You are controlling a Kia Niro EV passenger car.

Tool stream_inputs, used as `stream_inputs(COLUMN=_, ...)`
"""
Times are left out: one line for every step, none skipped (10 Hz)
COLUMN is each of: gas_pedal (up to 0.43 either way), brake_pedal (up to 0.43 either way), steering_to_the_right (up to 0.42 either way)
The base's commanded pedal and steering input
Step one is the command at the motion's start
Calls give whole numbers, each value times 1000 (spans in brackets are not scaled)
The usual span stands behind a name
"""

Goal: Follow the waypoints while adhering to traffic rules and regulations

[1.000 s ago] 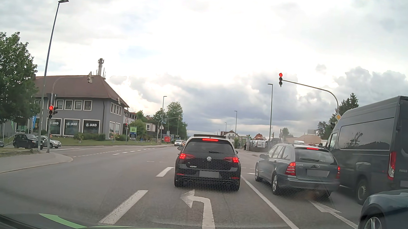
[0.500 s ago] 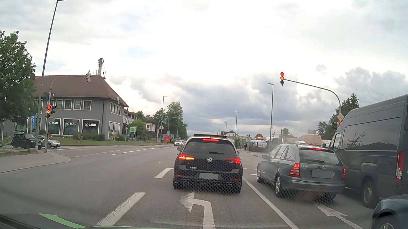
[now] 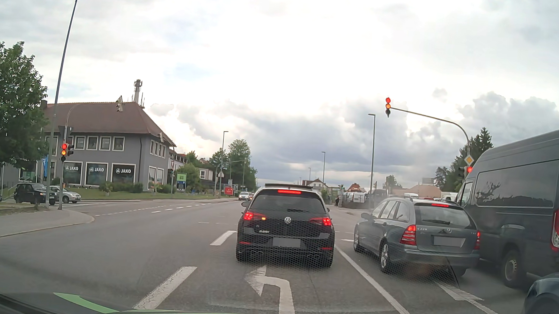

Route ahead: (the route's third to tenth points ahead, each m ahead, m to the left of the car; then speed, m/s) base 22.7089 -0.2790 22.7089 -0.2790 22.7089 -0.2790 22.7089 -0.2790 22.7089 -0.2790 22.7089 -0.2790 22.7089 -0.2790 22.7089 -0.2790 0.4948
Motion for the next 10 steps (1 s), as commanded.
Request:
stream_inputs(gas_pedal=0, brake_pedal=0, steering_to_the_right=-2)
stream_inputs(gas_pedal=0, brake_pedal=0, steering_to_the_right=-1)
stream_inputs(gas_pedal=0, brake_pedal=0, steering_to_the_right=-1)
stream_inputs(gas_pedal=0, brake_pedal=0, steering_to_the_right=-1)
stream_inputs(gas_pedal=0, brake_pedal=0, steering_to_the_right=-1)
stream_inputs(gas_pedal=20, brake_pedal=0, steering_to_the_right=-1)
stream_inputs(gas_pedal=20, brake_pedal=0, steering_to_the_right=-1)
stream_inputs(gas_pedal=0, brake_pedal=0, steering_to_the_right=-1)
stream_inputs(gas_pedal=0, brake_pedal=0, steering_to_the_right=-1)
stream_inputs(gas_pedal=0, brake_pedal=0, steering_to_the_right=-1)
